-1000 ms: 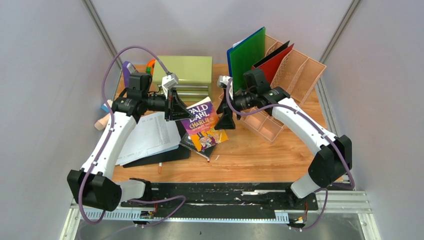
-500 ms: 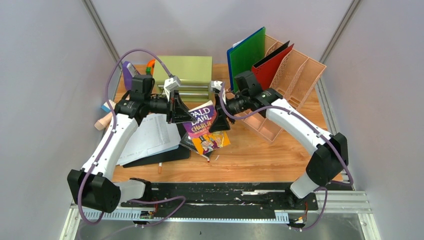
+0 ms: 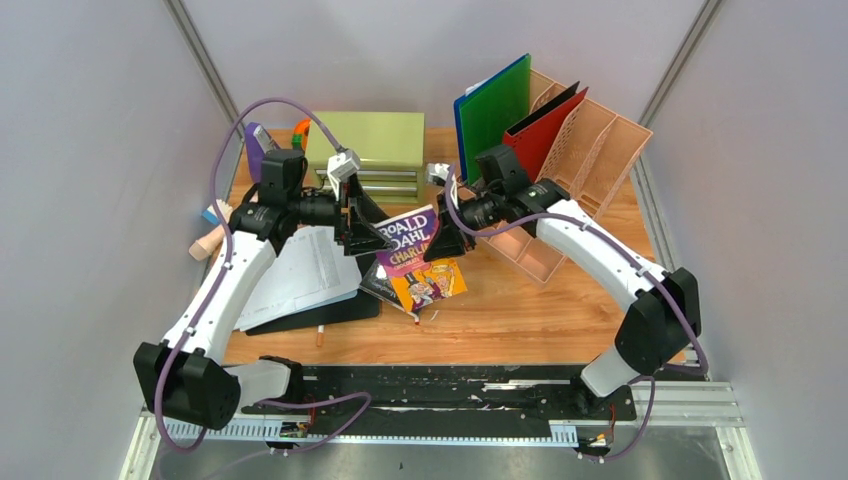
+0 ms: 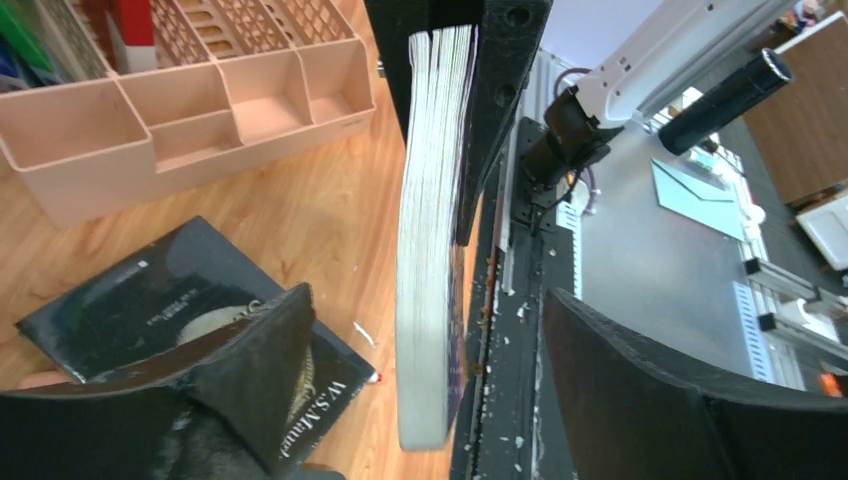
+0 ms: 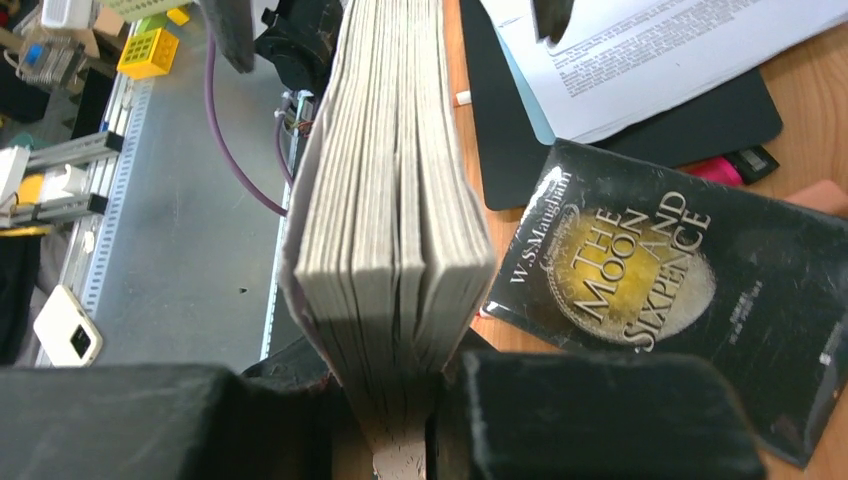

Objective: Organize the desk
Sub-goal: Pick up the book from the center of the board.

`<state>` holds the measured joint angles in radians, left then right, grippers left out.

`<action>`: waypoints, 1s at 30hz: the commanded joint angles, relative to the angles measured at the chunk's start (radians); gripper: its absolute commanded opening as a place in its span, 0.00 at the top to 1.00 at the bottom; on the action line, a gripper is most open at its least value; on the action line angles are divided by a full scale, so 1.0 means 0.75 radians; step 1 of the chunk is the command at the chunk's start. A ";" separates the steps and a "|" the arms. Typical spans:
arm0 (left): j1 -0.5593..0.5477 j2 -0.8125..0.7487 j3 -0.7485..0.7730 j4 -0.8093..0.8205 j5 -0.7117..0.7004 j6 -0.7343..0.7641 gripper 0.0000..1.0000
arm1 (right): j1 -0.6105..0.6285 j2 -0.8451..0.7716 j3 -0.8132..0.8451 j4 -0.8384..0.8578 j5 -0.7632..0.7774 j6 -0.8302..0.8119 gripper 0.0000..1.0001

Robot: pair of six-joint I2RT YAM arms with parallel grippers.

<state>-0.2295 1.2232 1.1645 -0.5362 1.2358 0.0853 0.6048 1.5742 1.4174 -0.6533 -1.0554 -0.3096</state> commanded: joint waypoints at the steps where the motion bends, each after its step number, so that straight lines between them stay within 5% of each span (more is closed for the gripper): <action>1: -0.003 -0.073 -0.036 0.202 -0.099 -0.128 0.02 | -0.074 -0.119 -0.029 0.129 -0.063 0.107 1.00; 10: -0.003 -0.038 -0.136 0.687 -0.182 -0.487 0.00 | -0.274 -0.193 -0.199 0.502 -0.277 0.492 1.00; 15: -0.032 0.082 -0.155 1.007 -0.174 -0.783 0.00 | -0.277 -0.199 -0.217 0.546 -0.305 0.521 1.00; 23: -0.138 0.212 -0.113 1.238 -0.179 -0.952 0.01 | -0.309 -0.198 -0.228 0.562 -0.313 0.538 1.00; 27: -0.182 0.265 -0.090 1.364 -0.164 -1.038 0.14 | -0.336 -0.208 -0.256 0.583 -0.306 0.544 1.00; 30: -0.224 0.332 -0.022 1.330 -0.160 -1.009 0.41 | -0.355 -0.216 -0.269 0.590 -0.300 0.542 1.00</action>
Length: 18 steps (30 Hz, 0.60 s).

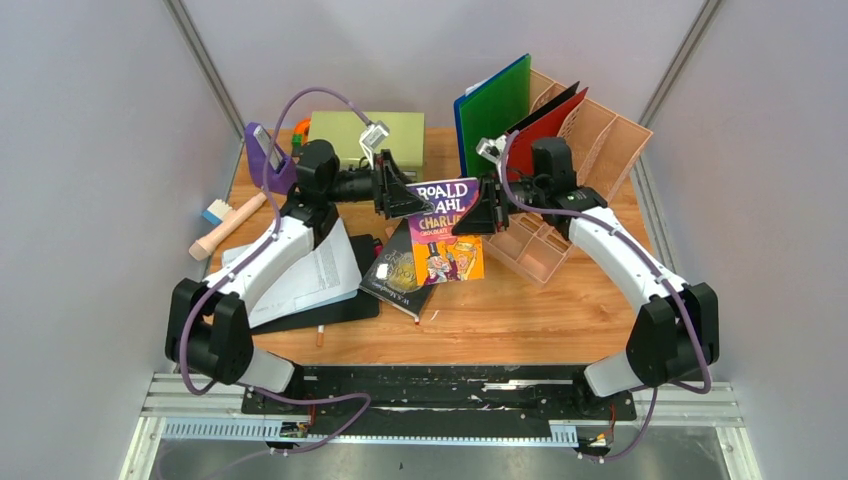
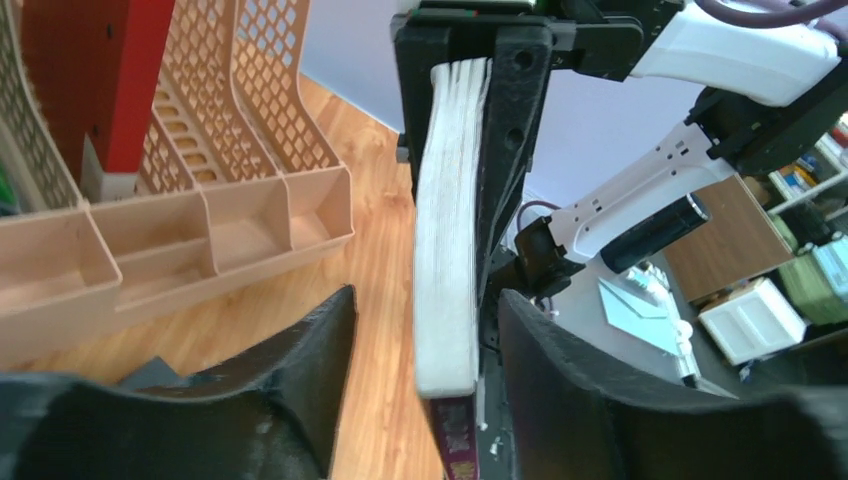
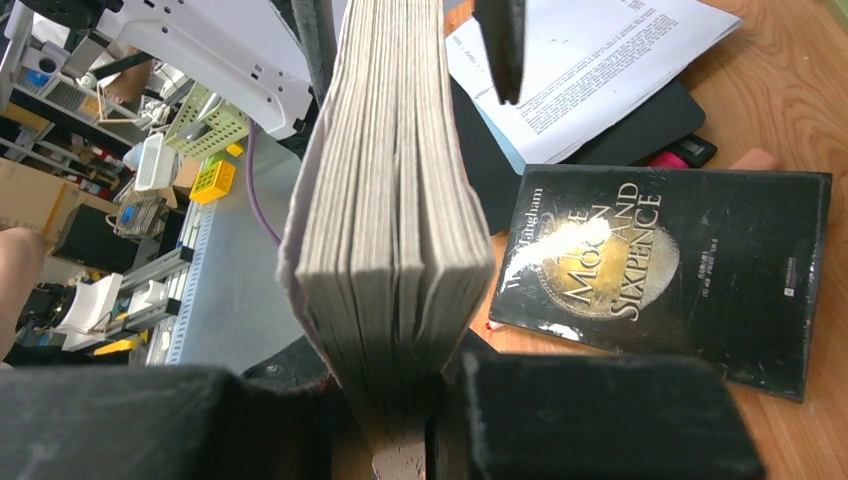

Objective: Organize the desk
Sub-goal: Pick up the book from the center of the board.

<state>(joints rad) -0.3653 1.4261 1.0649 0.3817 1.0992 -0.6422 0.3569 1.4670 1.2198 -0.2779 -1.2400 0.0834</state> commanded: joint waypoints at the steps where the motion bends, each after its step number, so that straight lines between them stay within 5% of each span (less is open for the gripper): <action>1: -0.059 0.078 0.126 0.098 0.031 -0.037 0.48 | -0.033 -0.081 -0.012 0.091 -0.047 0.018 1.00; 3: -0.077 0.124 0.187 0.104 0.039 -0.051 0.72 | -0.062 -0.104 -0.032 0.096 -0.024 0.018 0.94; 5: -0.086 0.168 0.242 0.098 0.033 -0.081 0.98 | -0.107 -0.138 -0.053 0.098 0.015 0.009 0.72; 7: -0.088 0.203 0.316 0.049 0.015 -0.073 1.00 | -0.183 -0.186 -0.072 0.097 0.069 0.013 0.31; 9: -0.088 0.235 0.412 -0.062 -0.013 -0.020 1.00 | -0.284 -0.238 -0.086 0.098 0.121 0.029 0.06; 18: -0.141 0.443 0.927 -0.591 -0.242 0.215 1.00 | -0.721 -0.507 -0.157 0.098 0.321 0.027 0.00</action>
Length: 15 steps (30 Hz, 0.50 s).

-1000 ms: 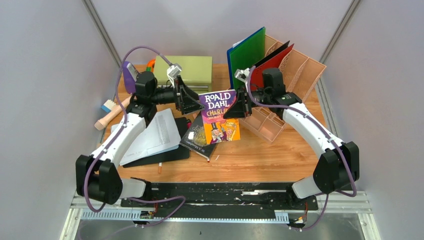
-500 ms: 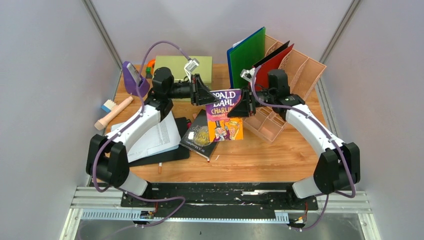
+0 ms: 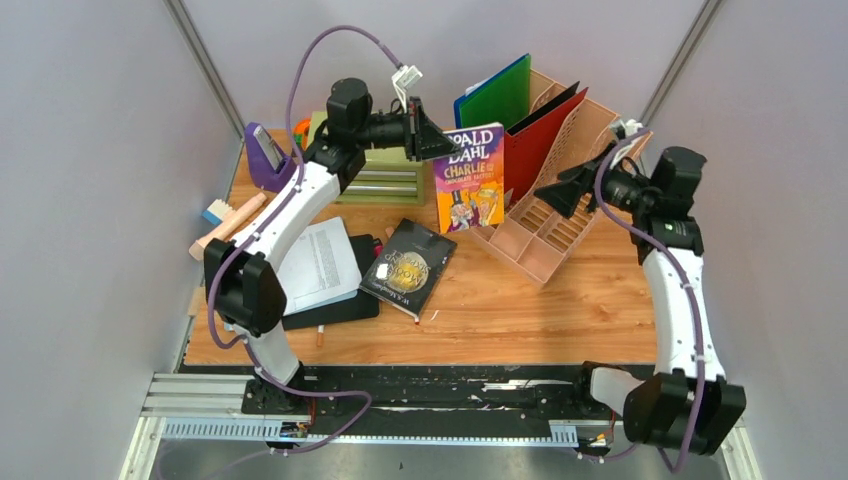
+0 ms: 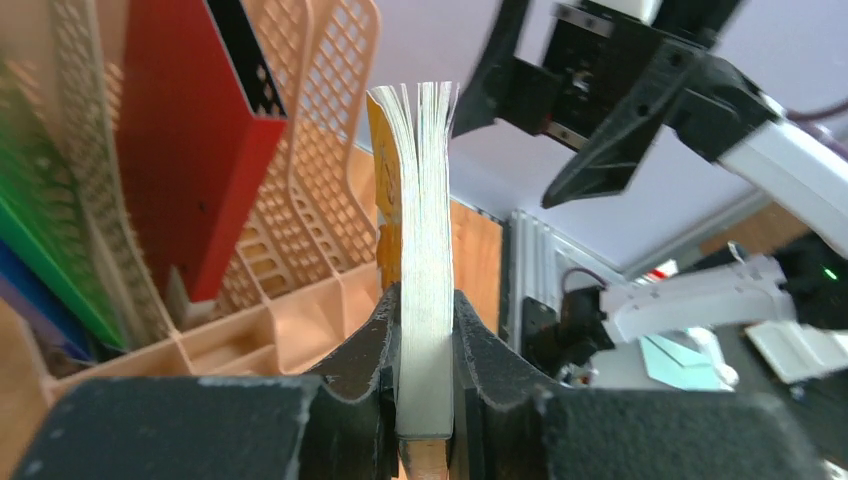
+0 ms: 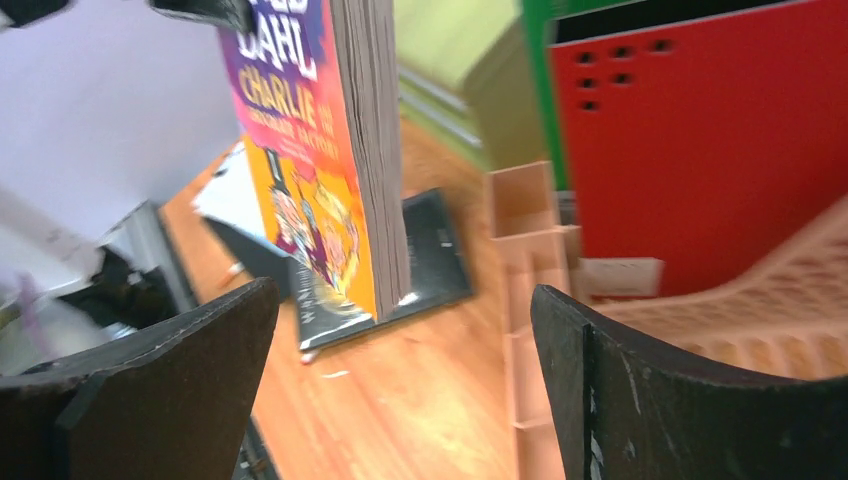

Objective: Organize the desk
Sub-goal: Pick up the book from the center of the board.

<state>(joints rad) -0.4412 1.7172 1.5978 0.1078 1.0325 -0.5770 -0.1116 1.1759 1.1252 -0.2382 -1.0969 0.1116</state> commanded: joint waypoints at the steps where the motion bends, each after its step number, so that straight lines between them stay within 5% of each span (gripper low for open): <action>1: -0.065 0.090 0.303 -0.267 -0.187 0.194 1.00 | -0.127 -0.145 -0.037 0.040 0.164 -0.019 0.00; 6: -0.173 0.182 0.564 -0.394 -0.520 0.440 1.00 | -0.230 -0.207 -0.065 -0.054 0.258 -0.095 0.00; 15: -0.331 0.449 0.980 -0.414 -0.778 0.596 1.00 | -0.425 -0.264 -0.208 -0.048 0.232 -0.124 0.00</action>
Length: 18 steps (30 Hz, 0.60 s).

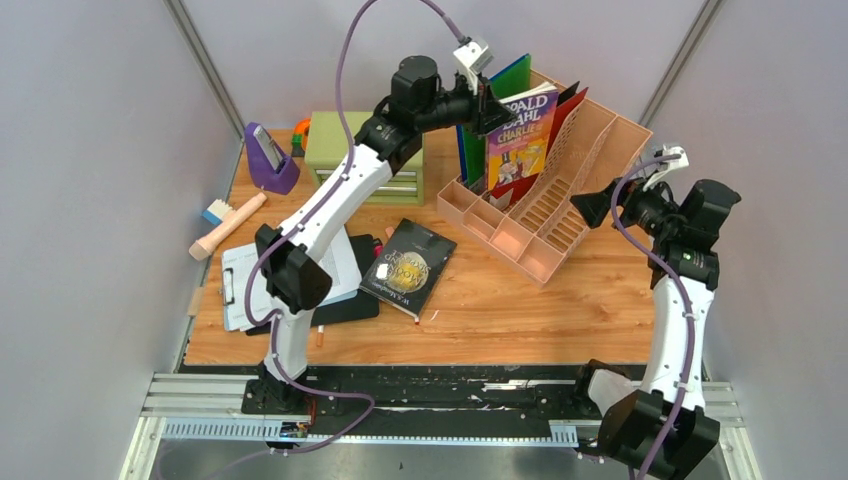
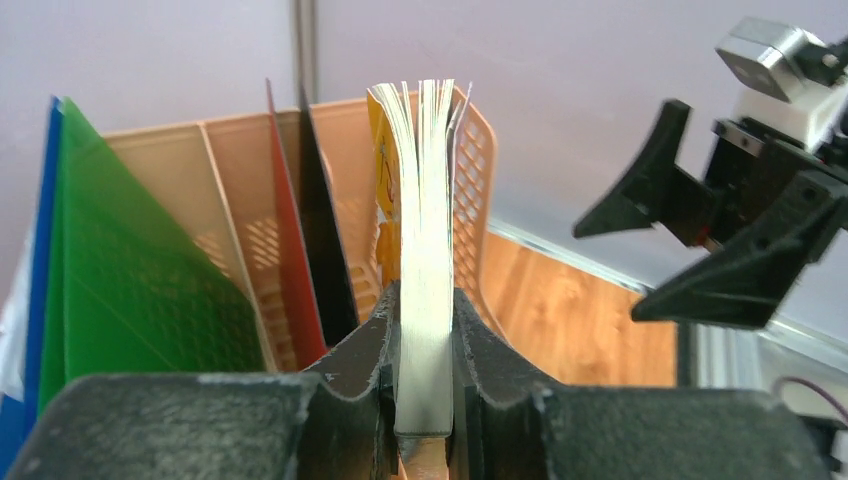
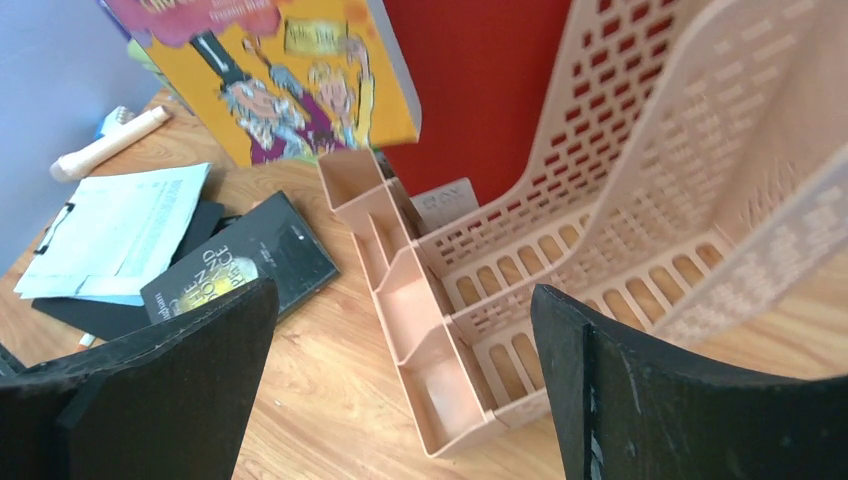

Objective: Organize the desk
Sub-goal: Pick up the book from the center of the board, then place the book in the storage box.

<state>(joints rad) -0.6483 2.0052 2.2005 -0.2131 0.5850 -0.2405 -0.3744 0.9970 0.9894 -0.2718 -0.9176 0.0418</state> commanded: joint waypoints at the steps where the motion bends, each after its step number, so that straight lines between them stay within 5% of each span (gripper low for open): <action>1: -0.083 0.089 0.217 0.017 -0.206 0.185 1.00 | -0.095 -0.028 -0.033 -0.001 -0.011 -0.029 0.00; 18: -0.272 0.376 0.418 0.224 -0.594 0.370 1.00 | -0.280 -0.064 -0.082 0.029 0.001 -0.016 0.00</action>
<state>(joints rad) -0.8391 2.2570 2.4481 -0.1730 0.2420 -0.0170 -0.5674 0.9676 0.9291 -0.2871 -0.9203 0.0391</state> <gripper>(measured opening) 0.216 0.998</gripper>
